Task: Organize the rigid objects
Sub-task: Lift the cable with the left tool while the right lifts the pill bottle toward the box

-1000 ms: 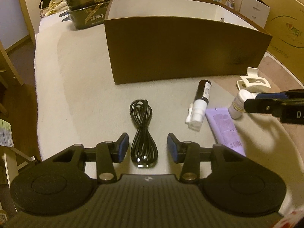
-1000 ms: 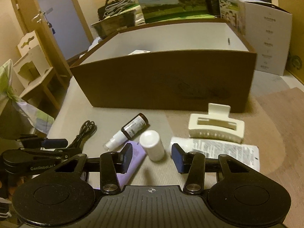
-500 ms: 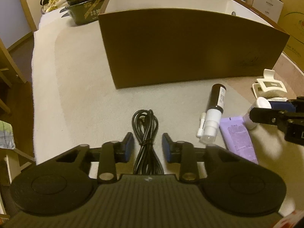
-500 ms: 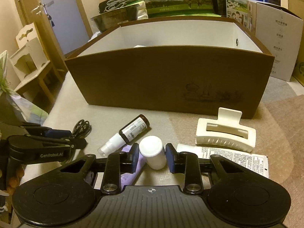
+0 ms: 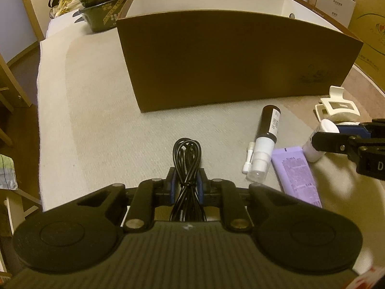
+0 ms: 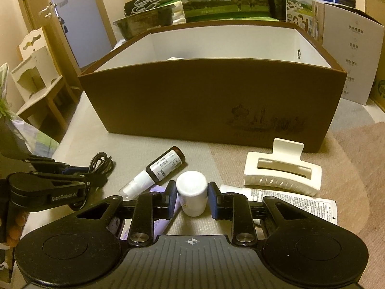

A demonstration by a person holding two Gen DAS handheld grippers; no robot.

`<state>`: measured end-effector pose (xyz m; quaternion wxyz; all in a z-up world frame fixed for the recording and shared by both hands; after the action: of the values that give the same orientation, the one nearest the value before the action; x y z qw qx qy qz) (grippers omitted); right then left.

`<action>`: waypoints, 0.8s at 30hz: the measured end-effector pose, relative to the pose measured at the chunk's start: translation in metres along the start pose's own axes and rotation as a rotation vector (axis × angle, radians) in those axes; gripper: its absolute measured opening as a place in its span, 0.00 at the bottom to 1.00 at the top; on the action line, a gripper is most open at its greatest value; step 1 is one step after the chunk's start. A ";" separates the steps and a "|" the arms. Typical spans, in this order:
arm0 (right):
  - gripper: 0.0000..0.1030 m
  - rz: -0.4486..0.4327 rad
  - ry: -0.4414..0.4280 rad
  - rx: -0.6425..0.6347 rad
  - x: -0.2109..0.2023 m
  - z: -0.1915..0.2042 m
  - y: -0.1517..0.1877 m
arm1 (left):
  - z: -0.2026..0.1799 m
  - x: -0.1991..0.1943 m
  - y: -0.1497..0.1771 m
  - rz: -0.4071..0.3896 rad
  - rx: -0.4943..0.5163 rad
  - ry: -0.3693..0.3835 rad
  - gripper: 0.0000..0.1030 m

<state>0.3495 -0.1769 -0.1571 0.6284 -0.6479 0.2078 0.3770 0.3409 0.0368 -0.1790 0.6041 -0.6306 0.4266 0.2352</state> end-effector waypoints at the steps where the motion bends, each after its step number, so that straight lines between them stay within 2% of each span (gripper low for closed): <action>1: 0.27 0.000 -0.001 0.001 0.000 0.000 0.000 | 0.000 -0.001 0.000 0.000 0.001 0.001 0.14; 11: 0.27 -0.005 -0.010 0.008 -0.007 -0.004 0.000 | -0.002 -0.009 0.005 -0.005 -0.002 0.009 0.14; 24: 0.27 -0.037 -0.009 0.014 -0.034 -0.014 -0.001 | -0.007 -0.045 0.006 -0.071 -0.007 0.011 0.13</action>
<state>0.3319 -0.1971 -0.1317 0.6407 -0.6456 0.1952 0.3668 0.3107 0.0419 -0.1442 0.6076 -0.6487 0.4064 0.2119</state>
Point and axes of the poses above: each gripper's, at about its wrist camera, not at the fingertips, and x roughly the way its jaws point, z to its left, y to its underside, the point moved 1 cm from there along x, roughly the way its jaws point, and after that the axes turned 13 degrees about y, right-handed, at the moved point
